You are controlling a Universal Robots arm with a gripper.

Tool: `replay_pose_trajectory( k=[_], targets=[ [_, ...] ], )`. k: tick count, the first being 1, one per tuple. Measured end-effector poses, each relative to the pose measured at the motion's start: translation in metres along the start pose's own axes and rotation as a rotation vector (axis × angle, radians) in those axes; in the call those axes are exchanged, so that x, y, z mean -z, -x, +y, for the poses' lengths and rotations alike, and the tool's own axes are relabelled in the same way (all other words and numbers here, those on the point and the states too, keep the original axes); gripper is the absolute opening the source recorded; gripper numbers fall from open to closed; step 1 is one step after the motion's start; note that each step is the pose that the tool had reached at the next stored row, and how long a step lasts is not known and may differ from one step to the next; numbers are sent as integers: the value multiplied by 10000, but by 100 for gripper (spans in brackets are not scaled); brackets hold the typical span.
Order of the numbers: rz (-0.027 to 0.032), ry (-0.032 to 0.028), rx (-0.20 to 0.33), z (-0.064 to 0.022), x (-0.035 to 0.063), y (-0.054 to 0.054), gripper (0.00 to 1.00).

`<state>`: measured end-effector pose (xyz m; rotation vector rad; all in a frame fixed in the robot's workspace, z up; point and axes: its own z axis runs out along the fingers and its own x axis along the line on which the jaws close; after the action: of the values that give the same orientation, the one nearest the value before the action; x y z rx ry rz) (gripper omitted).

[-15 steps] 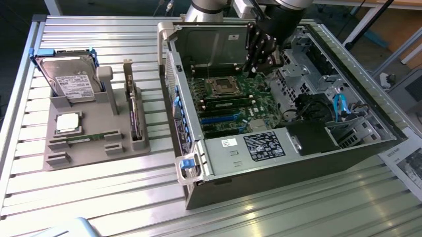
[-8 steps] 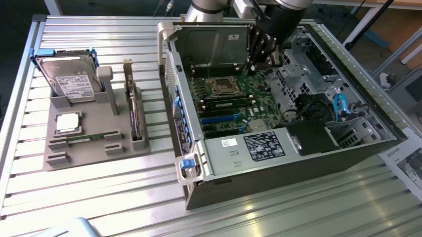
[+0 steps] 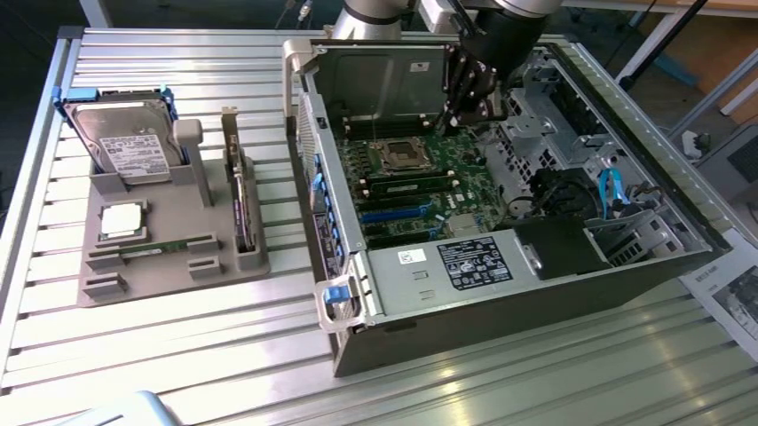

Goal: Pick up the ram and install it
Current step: 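Press down the ram until it locks into place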

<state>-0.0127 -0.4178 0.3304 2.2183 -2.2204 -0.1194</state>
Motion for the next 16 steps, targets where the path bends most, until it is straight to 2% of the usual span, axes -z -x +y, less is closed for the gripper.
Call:
replay_pose_trajectory(
  k=[5, 7, 11, 14, 16],
  targets=[
    [1, 1, 4, -4, 0, 0, 10],
    [-1, 0, 5, -37, 2, 0, 10],
    [2, 1, 8, -194, 11, -4, 10],
    [0, 1, 8, -381, 21, -8, 10],
    [1, 1, 10, -441, 25, -8, 10]
  ],
)
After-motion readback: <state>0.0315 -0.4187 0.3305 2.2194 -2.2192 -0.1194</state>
